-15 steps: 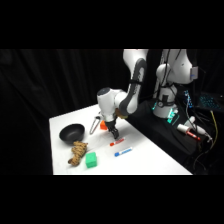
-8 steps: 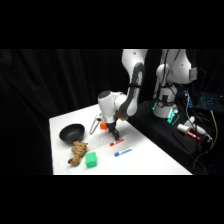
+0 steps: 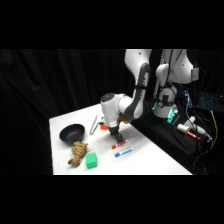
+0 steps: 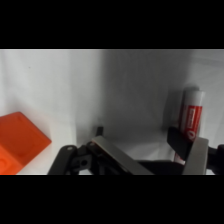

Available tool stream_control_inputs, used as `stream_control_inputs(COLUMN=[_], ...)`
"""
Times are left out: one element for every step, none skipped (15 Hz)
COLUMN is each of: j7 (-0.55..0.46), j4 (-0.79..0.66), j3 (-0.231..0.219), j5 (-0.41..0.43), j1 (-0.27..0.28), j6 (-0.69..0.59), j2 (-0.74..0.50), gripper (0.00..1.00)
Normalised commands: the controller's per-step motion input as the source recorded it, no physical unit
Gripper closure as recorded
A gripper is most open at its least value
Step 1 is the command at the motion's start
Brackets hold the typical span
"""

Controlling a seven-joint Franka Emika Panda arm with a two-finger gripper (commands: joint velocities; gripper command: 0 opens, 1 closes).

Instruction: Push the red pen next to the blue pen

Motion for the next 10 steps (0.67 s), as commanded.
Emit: stream_control_inputs(j7=[0.25, 0.25, 0.24, 0.23, 0.22, 0.22, 0.21, 0.2, 0.2, 0.18], j4=[-0.03, -0.04, -0.03, -0.03, -0.03, -0.03, -0.03, -0.04, -0.05, -0.06], j3=[0.011, 0.008, 0.012, 0.012, 0.011, 0.005, 0.004, 0.001, -0.006, -0.016], j5=[-0.145, -0.137, -0.129, -0.123, -0.119, -0.117, -0.113, -0.101, -0.088, -0.083], j1=[0.257, 0.242, 0.225, 0.206, 0.19, 0.175, 0.156, 0.133, 0.112, 0.093], j6=[0.02, 0.02, 0.01, 0.01, 0.01, 0.01, 0.0, -0.02, -0.05, -0.13], j2=[0.03, 0.04, 0.04, 0.05, 0.04, 0.04, 0.03, 0.01, -0.02, -0.08], gripper=[0.0, 0.0, 0.0, 0.0, 0.0, 0.0, 0.0, 0.0, 0.0, 0.0])
